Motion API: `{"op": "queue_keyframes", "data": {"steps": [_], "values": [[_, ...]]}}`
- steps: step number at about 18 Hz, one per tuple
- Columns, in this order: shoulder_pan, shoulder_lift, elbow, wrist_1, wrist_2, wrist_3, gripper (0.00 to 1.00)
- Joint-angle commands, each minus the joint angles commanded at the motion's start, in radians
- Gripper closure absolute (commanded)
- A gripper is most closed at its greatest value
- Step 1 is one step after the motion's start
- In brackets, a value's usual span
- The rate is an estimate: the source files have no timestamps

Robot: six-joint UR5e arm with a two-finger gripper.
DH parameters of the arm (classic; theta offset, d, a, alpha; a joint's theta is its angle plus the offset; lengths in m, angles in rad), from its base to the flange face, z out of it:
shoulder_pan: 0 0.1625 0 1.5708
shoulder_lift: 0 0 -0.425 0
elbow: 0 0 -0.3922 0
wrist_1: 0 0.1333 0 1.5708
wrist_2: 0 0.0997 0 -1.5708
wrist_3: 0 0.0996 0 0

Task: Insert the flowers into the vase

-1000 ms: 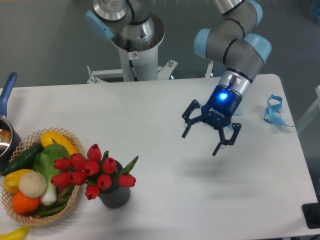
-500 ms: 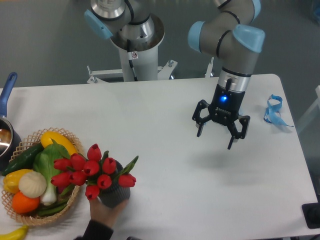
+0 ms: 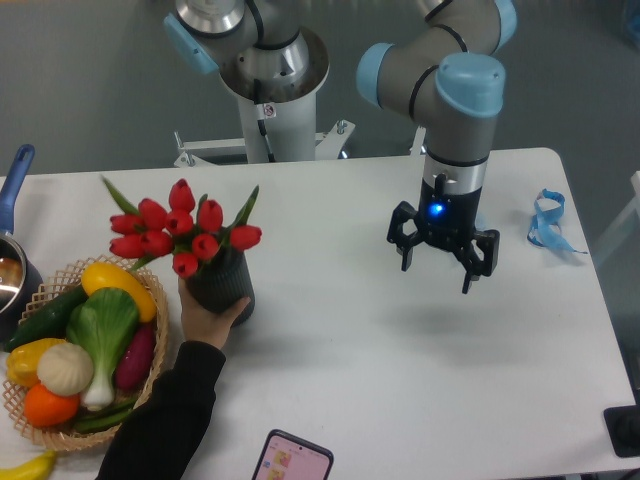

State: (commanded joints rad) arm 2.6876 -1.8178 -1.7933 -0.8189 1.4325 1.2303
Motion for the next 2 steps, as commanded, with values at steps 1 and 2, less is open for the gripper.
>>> {"op": "queue_keyframes", "data": {"steps": [1, 2], "values": [[-0.009, -0.005, 0.000, -0.014, 0.022, -0.002, 0.00], [-0.026, -0.006, -0.001, -0.014, 0.058, -0.006, 0.00]]}}
